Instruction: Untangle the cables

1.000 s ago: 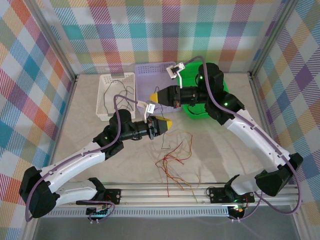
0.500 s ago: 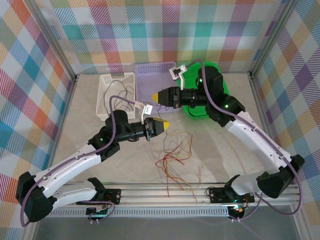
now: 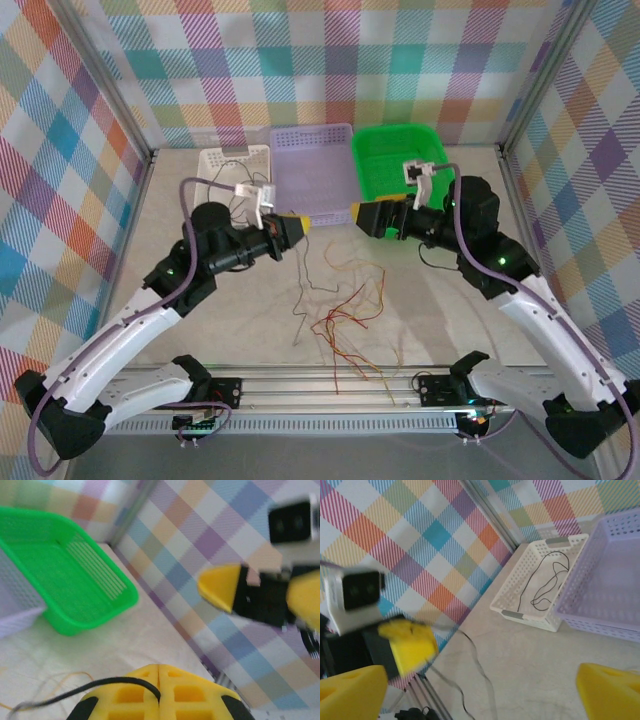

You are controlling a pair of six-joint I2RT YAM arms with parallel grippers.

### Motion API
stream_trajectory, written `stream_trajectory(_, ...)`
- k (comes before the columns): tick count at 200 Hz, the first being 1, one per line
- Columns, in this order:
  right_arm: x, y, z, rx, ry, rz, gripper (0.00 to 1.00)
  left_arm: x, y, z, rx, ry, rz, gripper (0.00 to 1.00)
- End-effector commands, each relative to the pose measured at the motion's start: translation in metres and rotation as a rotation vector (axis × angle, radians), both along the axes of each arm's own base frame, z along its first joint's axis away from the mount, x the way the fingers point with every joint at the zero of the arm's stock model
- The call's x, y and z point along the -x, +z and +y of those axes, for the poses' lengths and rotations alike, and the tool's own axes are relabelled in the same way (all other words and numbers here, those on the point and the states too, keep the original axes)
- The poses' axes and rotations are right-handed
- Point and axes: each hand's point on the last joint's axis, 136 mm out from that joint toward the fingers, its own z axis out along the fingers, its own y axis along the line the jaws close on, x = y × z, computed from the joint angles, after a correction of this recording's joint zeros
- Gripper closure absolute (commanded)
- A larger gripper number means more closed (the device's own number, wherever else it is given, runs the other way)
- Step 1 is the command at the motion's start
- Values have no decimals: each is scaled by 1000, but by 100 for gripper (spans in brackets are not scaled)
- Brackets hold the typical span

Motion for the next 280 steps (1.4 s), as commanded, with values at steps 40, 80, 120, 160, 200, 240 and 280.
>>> stream_trajectory(40,19,-108,2,166,75,101,0,-22,74,57,-49,195,-61,100)
stream_trajectory(80,39,-167,17,255,153,169,0,-38,115,77,-74,273,-120,100)
stream_trajectory(120,64,-209,34,355,245,234,0,-67,136,103,-143,402,-171,100)
stream_trajectory(160,86,-256,41,347,291,326,0,-113,123,122,-191,492,-136,100)
stream_trajectory(200,107,-282,49,352,341,360,0,-142,121,130,-157,511,-116,100)
stream_trajectory(240,122,-298,52,388,369,382,1,-175,102,145,-165,549,-56,100)
stream_trajectory(280,134,-314,56,496,385,386,4,-204,76,153,-164,555,11,100)
